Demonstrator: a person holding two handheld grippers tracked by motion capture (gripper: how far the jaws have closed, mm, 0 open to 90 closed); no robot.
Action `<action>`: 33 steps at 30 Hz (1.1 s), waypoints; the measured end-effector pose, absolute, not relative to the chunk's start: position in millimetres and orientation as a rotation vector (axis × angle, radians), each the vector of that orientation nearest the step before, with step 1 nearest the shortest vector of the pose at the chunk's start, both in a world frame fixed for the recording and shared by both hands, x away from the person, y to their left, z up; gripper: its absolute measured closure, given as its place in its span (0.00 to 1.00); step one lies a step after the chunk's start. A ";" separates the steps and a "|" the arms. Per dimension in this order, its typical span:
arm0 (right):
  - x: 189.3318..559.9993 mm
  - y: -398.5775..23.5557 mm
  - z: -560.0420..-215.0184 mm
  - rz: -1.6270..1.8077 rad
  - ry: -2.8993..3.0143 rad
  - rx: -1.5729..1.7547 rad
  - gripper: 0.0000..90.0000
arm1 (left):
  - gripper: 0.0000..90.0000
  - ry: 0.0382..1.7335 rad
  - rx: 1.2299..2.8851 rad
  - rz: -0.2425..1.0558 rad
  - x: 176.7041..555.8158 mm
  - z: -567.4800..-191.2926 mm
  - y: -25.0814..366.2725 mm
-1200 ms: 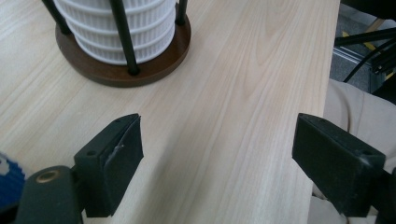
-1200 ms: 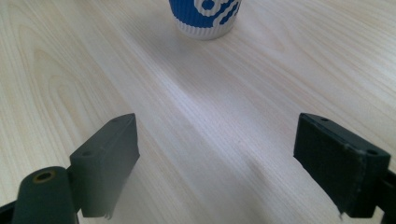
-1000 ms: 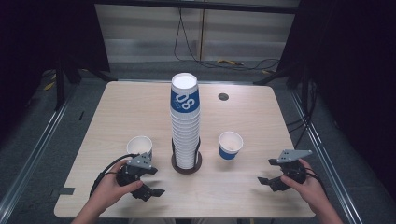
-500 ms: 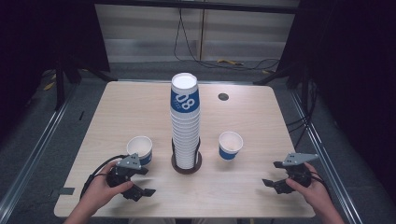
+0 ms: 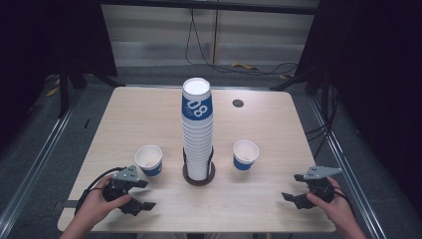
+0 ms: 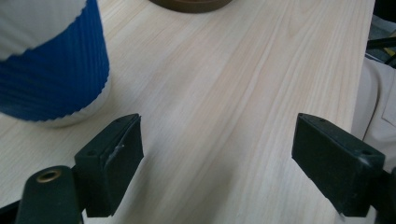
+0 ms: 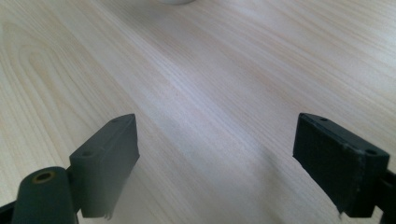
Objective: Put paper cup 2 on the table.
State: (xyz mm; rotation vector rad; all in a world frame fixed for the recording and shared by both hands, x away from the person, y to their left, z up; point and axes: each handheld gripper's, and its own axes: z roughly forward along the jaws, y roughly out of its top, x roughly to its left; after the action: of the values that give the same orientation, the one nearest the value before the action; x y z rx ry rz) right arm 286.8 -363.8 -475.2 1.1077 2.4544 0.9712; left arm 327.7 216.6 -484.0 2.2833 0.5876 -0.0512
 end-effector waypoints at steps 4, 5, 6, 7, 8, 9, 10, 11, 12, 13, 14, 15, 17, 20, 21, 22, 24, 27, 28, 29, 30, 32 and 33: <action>285.8 -366.0 -479.6 0.959 2.442 1.109 0.15 | 0.18 0.595 2.275 -0.018 329.5 -487.3 226.3; 285.5 -366.6 -480.6 0.954 2.440 1.106 0.15 | 0.18 0.606 2.268 -0.009 329.5 -488.2 228.4; 285.0 -366.8 -481.8 0.952 2.440 1.110 0.15 | 0.18 0.611 2.281 0.002 329.9 -488.1 230.6; 284.6 -367.4 -483.1 0.947 2.437 1.112 0.15 | 0.18 0.611 2.276 0.007 329.9 -489.0 232.0; 284.3 -367.9 -484.2 0.947 2.438 1.112 0.15 | 0.18 0.612 2.277 0.020 329.9 -489.7 234.3; 283.9 -368.7 -486.3 0.945 2.433 1.113 0.15 | 0.18 0.605 2.278 0.035 330.6 -491.0 236.0; 283.6 -369.4 -488.0 0.940 2.429 1.117 0.15 | 0.18 0.606 2.284 0.050 331.2 -491.8 238.1; 283.0 -369.8 -489.8 0.939 2.430 1.124 0.15 | 0.18 0.620 2.276 0.059 331.6 -493.7 239.6; 282.6 -370.3 -491.2 0.929 2.429 1.123 0.15 | 0.18 0.620 2.283 0.074 332.7 -495.3 241.9; 282.3 -370.7 -492.7 0.925 2.426 1.124 0.14 | 0.18 0.631 2.280 0.086 333.4 -497.4 243.9; 282.1 -371.4 -493.8 0.939 2.416 1.124 0.15 | 0.18 0.643 2.282 0.097 334.2 -499.0 245.7; 282.0 -372.2 -494.5 0.947 2.409 1.123 0.15 | 0.18 0.658 2.278 0.103 334.3 -500.5 247.3; 281.0 -372.9 -495.1 0.954 2.396 1.138 0.15 | 0.18 0.659 2.279 0.122 335.6 -502.5 251.2; 280.4 -375.0 -498.0 0.987 2.373 1.123 0.14 | 0.18 0.670 2.275 0.147 337.5 -505.8 255.9; 280.4 -375.9 -498.0 0.989 2.375 1.122 0.14 | 0.18 0.672 2.269 0.155 338.1 -506.9 257.8; 280.3 -376.0 -497.9 0.988 2.374 1.124 0.14 | 0.17 0.669 2.274 0.177 339.7 -507.1 260.0; 280.2 -375.8 -498.0 0.987 2.373 1.126 0.14 | 0.17 0.691 2.257 0.178 340.5 -508.4 262.7; 280.5 -375.9 -498.1 0.986 2.372 1.129 0.14 | 0.17 0.684 2.253 0.215 341.4 -510.1 265.6; 280.6 -375.9 -498.1 0.985 2.372 1.129 0.14 | 0.17 0.669 2.265 0.227 341.8 -510.0 266.6; 280.5 -375.9 -498.1 0.985 2.371 1.131 0.14 | 0.17 0.661 2.264 0.235 342.2 -510.8 267.2; 280.6 -375.9 -498.1 0.985 2.371 1.129 0.14 | 0.17 0.666 2.260 0.233 342.0 -511.2 267.5; 280.6 -375.9 -498.2 0.984 2.371 1.129 0.14 | 0.17 0.665 2.245 0.235 342.0 -512.2 268.3; 280.5 -375.9 -498.2 0.984 2.371 1.131 0.14 | 0.16 0.660 2.243 0.239 342.2 -512.7 268.8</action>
State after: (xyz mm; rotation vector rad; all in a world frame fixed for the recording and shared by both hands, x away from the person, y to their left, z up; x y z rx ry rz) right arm 280.5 -375.9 -498.2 1.1306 2.3707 0.9844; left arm 342.2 268.8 -512.7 2.2428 0.6604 0.2386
